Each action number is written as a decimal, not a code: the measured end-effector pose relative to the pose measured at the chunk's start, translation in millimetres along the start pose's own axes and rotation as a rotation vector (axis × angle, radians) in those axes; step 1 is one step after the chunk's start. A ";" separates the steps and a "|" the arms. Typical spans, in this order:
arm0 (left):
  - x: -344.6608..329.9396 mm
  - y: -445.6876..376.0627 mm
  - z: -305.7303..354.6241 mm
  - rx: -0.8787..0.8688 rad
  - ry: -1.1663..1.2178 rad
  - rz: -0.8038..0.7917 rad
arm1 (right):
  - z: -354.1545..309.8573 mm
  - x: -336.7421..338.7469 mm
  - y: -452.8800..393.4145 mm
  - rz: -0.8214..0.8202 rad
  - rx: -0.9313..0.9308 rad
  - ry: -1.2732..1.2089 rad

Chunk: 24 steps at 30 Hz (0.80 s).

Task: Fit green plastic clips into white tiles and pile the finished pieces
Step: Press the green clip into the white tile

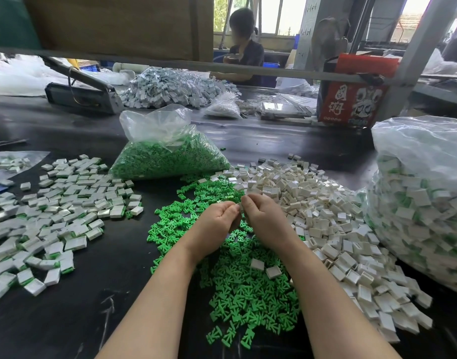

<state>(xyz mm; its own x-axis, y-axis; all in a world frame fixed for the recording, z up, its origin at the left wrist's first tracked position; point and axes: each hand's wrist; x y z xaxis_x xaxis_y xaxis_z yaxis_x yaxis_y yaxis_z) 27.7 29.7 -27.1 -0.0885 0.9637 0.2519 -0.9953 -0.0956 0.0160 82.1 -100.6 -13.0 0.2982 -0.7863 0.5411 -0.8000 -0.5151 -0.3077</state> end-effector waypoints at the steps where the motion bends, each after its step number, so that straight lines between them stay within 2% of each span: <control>1: 0.4 -0.2 -1.1 0.000 0.000 0.000 | 0.5 0.8 0.0 -0.007 0.006 0.023; 8: 1.2 -2.1 -3.7 -0.010 -0.003 0.005 | -0.9 -1.1 2.9 -0.043 0.046 0.075; 15: 6.8 -2.7 -5.2 0.024 0.062 -0.085 | 4.3 5.1 1.5 -0.100 0.056 -0.096; 24: 10.6 -3.8 -7.5 0.003 0.049 -0.145 | 3.3 14.8 2.7 -0.144 0.044 -0.120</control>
<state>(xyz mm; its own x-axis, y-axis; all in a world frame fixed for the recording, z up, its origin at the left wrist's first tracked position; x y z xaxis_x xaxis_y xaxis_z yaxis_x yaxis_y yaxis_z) 30.2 42.2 -31.7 0.0546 0.9784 0.1993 -0.9976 0.0451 0.0519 86.1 -114.8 -8.4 0.4697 -0.7371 0.4859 -0.7220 -0.6374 -0.2691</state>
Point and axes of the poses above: each hand's wrist, its own y-axis away from the middle knuckle, its own x-axis out of the back of the hand, z = x × y, and after that the axes turned 8 degrees about x, right-handed
